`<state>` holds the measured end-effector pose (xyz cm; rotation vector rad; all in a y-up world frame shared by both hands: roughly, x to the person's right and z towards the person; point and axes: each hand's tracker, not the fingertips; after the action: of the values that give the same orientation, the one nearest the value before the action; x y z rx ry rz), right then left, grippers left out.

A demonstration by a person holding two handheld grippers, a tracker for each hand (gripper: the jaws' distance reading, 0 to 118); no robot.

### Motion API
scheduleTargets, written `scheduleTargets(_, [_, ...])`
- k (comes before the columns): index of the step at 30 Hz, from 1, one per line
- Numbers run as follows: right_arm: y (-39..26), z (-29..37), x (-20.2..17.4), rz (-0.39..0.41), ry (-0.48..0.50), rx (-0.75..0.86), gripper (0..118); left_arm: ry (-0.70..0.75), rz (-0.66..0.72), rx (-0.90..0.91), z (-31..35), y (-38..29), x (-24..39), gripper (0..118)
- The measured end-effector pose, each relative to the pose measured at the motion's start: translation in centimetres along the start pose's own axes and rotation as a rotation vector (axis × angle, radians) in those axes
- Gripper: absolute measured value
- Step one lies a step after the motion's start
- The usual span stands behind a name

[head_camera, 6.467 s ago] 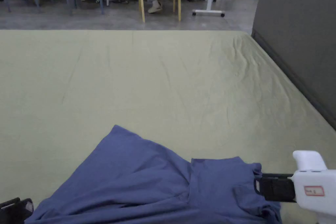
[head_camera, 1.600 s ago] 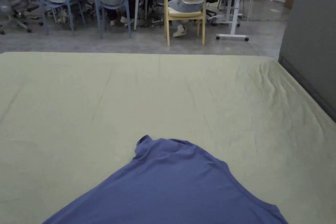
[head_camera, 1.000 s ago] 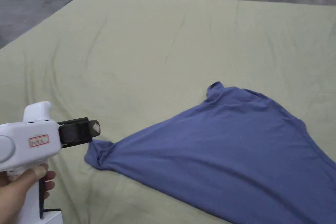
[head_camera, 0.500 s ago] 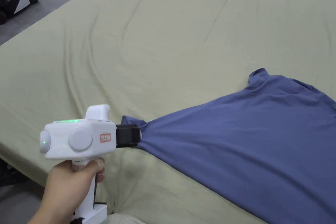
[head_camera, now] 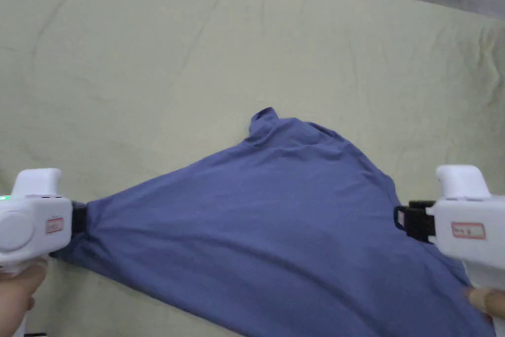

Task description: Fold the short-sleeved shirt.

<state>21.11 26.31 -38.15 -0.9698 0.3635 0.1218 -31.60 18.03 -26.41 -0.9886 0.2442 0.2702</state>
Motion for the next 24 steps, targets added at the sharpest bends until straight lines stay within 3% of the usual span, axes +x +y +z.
scheduleTargets(1, [1.7, -1.4, 0.9, 0.011, 0.023, -0.005, 39, -0.015, 0.036, 0.0, 0.1, 0.3, -0.5, 1])
scheduleTargets(2, [3.6, -3.2, 1.8, 0.022, 0.042, -0.033, 110, -0.017, 0.051, 0.001, 0.3, 0.4, -0.9, 1])
scheduleTargets(3, [5.3, -5.1, 2.1, 0.022, 0.027, -0.065, 117, -0.018, 0.051, 0.006, 0.5, 0.6, -1.2, 1])
scheduleTargets(4, [6.4, -7.1, 2.8, 0.014, -0.013, -0.104, 113, -0.009, 0.041, 0.02, 0.8, 0.4, -1.1, 1])
scheduleTargets(5, [7.1, -9.1, 3.6, 0.017, -0.016, -0.002, 115, -0.008, 0.039, 0.022, 1.0, 0.4, -1.1, 1])
scheduleTargets(8, [8.9, -13.9, 4.4, -0.003, -0.073, -0.182, 116, 0.005, 0.033, 0.028, 1.9, 0.3, -0.1, 1])
scheduleTargets(13, [7.6, -17.1, 5.1, -0.054, -0.11, -0.275, 110, 0.011, 0.048, 0.024, 2.6, 0.7, 1.0, 1])
scheduleTargets(14, [7.2, -16.5, 4.8, -0.045, -0.089, -0.263, 90, 0.013, 0.044, 0.021, 2.6, 0.8, 1.3, 1])
scheduleTargets(15, [6.8, -16.1, 4.3, -0.021, -0.093, -0.247, 87, 0.017, 0.04, 0.02, 2.6, 0.9, 1.5, 1])
scheduleTargets(16, [6.5, -14.8, 3.9, 0.051, -0.111, -0.184, 75, 0.018, 0.042, 0.018, 2.5, 1.0, 1.1, 1])
scheduleTargets(17, [6.4, -14.0, 3.8, 0.078, -0.049, -0.189, 28, 0.021, 0.041, 0.016, 2.5, 1.0, 1.1, 1])
scheduleTargets(18, [6.1, -13.4, 3.6, 0.088, -0.024, -0.19, 8, 0.022, 0.043, 0.014, 2.4, 1.0, 1.3, 1])
scheduleTargets(19, [6.2, -14.5, 4.8, 0.058, 0.041, -0.184, 8, 0.025, 0.048, 0.014, 2.5, 1.0, 1.5, 1])
scheduleTargets(21, [6.1, -12.5, 5.2, 0.11, 0.085, -0.124, 8, 0.03, 0.06, 0.018, 2.7, 0.9, 1.6, 1])
scheduleTargets(22, [6.2, -10.9, 5.6, 0.125, 0.072, -0.063, 8, 0.031, 0.072, 0.024, 3.0, 1.0, 1.7, 1])
scheduleTargets(23, [5.3, -6.9, 3.5, 0.133, 0.022, 0.025, 8, 0.028, 0.09, 0.03, 3.3, 1.1, 1.9, 1])
scheduleTargets(24, [5.5, -4.9, 3.8, 0.101, 0.029, 0.069, 8, 0.012, 0.11, 0.038, 3.4, 1.5, 1.5, 1])
